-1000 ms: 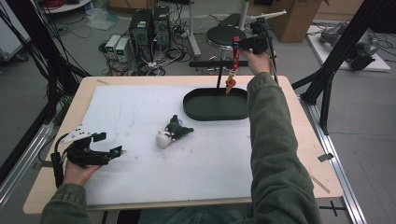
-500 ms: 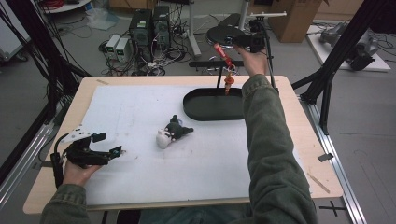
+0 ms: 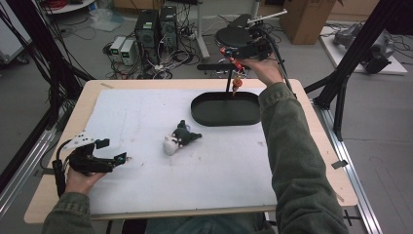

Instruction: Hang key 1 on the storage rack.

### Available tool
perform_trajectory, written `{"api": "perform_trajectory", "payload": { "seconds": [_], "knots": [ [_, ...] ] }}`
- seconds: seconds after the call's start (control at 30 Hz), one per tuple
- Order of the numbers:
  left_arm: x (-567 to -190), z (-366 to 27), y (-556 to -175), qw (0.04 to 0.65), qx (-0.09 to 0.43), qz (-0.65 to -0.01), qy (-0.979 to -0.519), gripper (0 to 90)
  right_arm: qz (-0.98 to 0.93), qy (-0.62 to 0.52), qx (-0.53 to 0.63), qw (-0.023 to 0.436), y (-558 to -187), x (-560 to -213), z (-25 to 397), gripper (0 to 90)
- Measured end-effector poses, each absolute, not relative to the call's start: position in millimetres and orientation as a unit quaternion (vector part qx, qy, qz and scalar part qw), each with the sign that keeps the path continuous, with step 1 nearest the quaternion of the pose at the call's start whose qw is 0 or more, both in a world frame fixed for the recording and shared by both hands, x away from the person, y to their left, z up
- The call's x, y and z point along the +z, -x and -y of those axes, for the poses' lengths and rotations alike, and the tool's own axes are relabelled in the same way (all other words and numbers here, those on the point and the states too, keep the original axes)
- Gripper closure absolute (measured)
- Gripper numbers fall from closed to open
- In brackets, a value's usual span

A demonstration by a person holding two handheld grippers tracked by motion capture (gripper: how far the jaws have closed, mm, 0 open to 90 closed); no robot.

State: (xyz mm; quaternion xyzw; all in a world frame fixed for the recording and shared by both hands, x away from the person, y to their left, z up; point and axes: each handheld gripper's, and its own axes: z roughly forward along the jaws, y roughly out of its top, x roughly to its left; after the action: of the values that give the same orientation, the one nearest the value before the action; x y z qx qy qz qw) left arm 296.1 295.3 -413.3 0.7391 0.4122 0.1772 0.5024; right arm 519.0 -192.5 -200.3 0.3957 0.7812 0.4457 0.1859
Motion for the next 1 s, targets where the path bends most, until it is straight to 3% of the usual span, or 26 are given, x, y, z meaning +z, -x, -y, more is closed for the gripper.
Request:
{"api": "perform_trajectory", "payload": {
  "seconds": [0.23,0.33,1.0],
  "knots": [
    [-413,-294,-296,0.500,0.176,-0.412,-0.741,5.4,-0.792,-0.384,0.439,0.182,-505,-211,199,0.8],
    [-413,-294,-296,0.501,0.176,-0.412,-0.740,5.4,-0.791,-0.368,0.443,0.206,-495,-218,201,0.9],
    [-412,-294,-295,0.500,0.177,-0.414,-0.739,5.4,-0.775,-0.362,0.479,0.198,-452,-252,221,0.9]
  ]
}}
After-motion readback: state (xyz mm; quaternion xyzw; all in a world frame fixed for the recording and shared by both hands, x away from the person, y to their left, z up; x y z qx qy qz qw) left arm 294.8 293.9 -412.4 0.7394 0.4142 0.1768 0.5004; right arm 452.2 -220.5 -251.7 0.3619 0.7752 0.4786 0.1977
